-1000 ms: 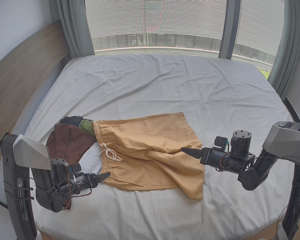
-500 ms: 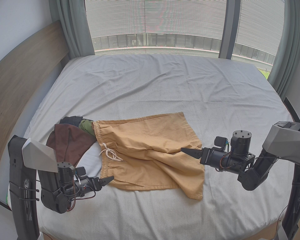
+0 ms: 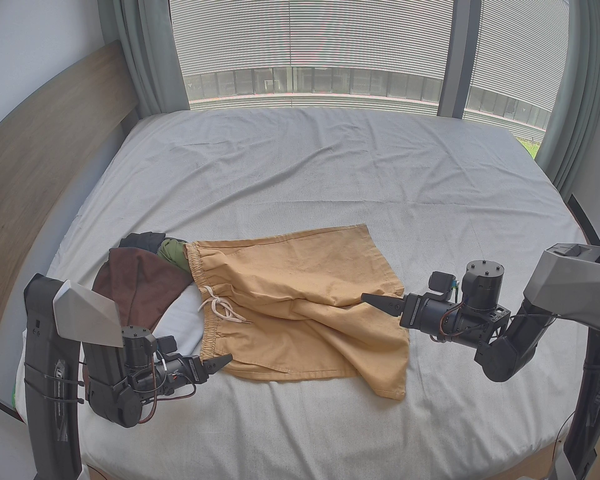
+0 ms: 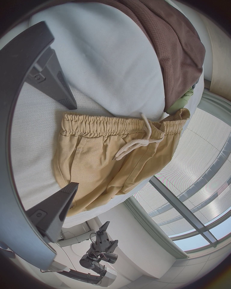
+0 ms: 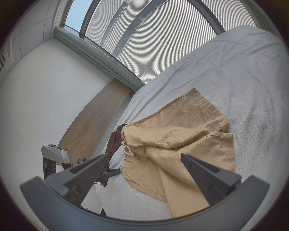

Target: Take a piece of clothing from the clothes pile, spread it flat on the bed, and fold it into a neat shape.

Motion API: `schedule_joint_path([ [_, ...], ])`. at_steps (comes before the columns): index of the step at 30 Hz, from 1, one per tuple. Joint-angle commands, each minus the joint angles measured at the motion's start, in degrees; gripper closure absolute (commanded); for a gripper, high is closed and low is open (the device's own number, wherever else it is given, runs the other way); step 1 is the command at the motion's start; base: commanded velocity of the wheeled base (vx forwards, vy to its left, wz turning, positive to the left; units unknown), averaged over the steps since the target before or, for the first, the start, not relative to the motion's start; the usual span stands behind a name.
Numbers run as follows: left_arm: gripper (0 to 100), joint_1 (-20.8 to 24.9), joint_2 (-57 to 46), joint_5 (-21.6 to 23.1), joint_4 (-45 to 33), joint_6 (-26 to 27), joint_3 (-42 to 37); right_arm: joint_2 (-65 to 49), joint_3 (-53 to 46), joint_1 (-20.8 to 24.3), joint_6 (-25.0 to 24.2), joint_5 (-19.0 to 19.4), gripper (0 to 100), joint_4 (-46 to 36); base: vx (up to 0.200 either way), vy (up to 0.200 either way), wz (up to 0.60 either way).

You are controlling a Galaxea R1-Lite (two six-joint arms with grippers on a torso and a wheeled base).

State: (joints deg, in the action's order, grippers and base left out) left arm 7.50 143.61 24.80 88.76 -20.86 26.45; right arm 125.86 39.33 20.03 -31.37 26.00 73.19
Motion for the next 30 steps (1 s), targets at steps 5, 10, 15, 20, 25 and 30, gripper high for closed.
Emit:
schedule_joint_path([
  [5, 0, 0.3, 1.8, -0.1, 0.0, 0.1, 1.1, 0.2, 0.0, -0.1, 0.0, 0.0, 0, 0.0, 0.0, 0.0, 0.0],
  [10, 100, 0.1, 2.2, -0.8, 0.0, 0.2, 1.9, 0.2, 0.0, -0.1, 0.0, 0.0, 0, 0.0, 0.0, 0.0, 0.0],
  [15, 100, 0.1, 2.8, -1.5, 0.0, 0.1, 2.5, 0.2, 0.0, -0.1, 0.0, 0.0, 0, 0.0, 0.0, 0.0, 0.0],
  [20, 100, -0.2, 2.8, -1.5, 0.0, 0.0, 2.6, 0.0, -1.2, -0.6, 0.6, 0.1, 0, -0.7, 0.0, 0.0, 0.0],
  [25, 100, -0.9, 2.3, -1.5, 0.1, 0.0, 2.6, 0.2, -3.0, -1.2, 5.5, 0.1, 0, -3.7, 0.0, 0.0, 0.0],
  [30, 100, -0.9, 2.2, -1.4, 0.1, 0.0, 2.4, -0.1, -4.4, -2.7, 11.4, 0.1, 0, -12.2, 0.0, 0.0, 0.0],
])
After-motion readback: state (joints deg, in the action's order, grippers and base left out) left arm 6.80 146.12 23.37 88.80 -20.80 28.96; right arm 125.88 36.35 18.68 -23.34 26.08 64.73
